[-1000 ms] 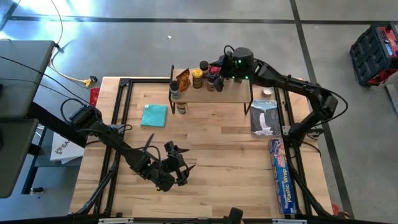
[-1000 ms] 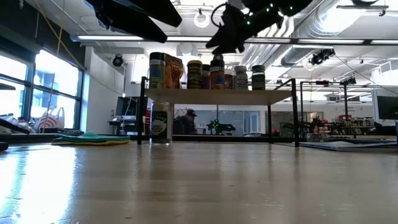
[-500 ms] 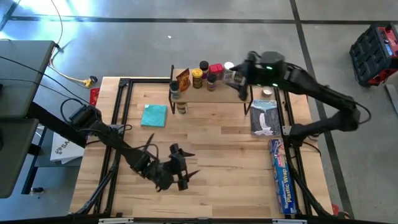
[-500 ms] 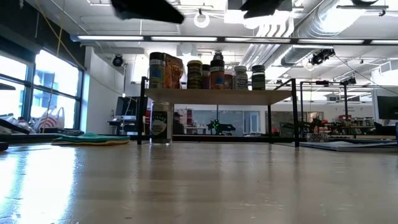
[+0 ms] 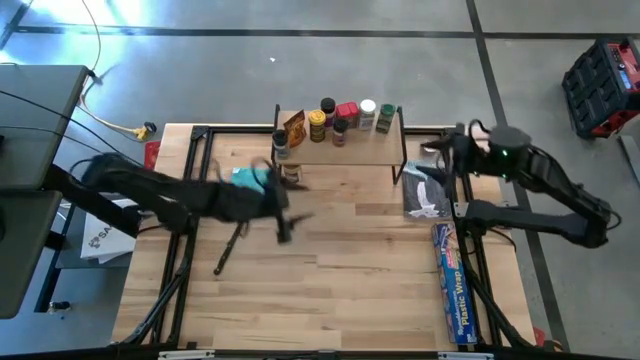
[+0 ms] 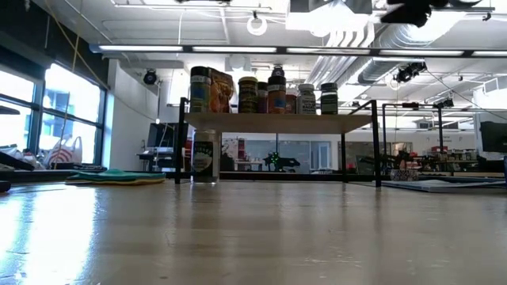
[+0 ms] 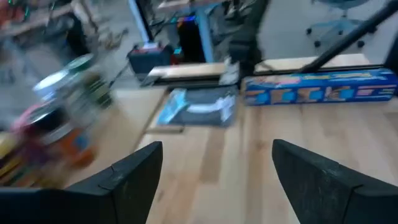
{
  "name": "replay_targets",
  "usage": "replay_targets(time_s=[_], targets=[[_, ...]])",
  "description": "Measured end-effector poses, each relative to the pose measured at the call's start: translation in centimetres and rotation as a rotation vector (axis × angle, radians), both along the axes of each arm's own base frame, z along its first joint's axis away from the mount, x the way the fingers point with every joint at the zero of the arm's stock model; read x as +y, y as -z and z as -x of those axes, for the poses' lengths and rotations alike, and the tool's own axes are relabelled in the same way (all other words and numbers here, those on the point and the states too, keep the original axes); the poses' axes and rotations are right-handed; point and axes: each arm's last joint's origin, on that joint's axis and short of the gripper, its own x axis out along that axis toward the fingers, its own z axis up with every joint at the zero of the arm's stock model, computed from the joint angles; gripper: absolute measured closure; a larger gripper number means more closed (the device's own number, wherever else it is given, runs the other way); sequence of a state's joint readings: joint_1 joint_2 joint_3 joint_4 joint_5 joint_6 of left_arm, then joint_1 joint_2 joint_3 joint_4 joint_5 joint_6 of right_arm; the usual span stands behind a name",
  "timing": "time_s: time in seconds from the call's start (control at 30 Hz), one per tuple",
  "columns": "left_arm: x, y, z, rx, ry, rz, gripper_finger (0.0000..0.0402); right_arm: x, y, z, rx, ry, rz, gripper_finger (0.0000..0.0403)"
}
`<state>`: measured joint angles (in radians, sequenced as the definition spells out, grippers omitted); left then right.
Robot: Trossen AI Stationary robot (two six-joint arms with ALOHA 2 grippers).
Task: Shelf spices
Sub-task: Return to Home Position
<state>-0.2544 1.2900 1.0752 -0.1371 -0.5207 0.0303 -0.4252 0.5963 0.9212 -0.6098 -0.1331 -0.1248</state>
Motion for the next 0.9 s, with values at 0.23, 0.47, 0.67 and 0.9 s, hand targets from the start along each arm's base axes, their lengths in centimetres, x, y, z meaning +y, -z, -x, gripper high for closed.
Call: replay_targets(time_s=[0.23, 0.47, 0.67, 0.9], targets=[[4.7, -2.7, 7.3, -0.024, -0.118, 0.108, 0.0104, 1.7, 4.0, 3.4, -0.116, -0.024, -0.092, 0.0105], [5.9, 1.6, 14.6, -0.166, -0.191, 0.226, 0.0104, 2.6, 6.6, 5.2, -0.189, -0.047, -0.121, 0.0105], [6.3, 6.9, 18.4, -0.312, -0.216, 0.316, 0.0104, 3.2, 6.8, 6.3, -0.263, -0.065, -0.12, 0.0105], [6.5, 10.8, 20.2, -0.42, -0.203, 0.344, 0.0104, 3.6, 6.8, 7.1, -0.328, -0.075, -0.169, 0.0105]])
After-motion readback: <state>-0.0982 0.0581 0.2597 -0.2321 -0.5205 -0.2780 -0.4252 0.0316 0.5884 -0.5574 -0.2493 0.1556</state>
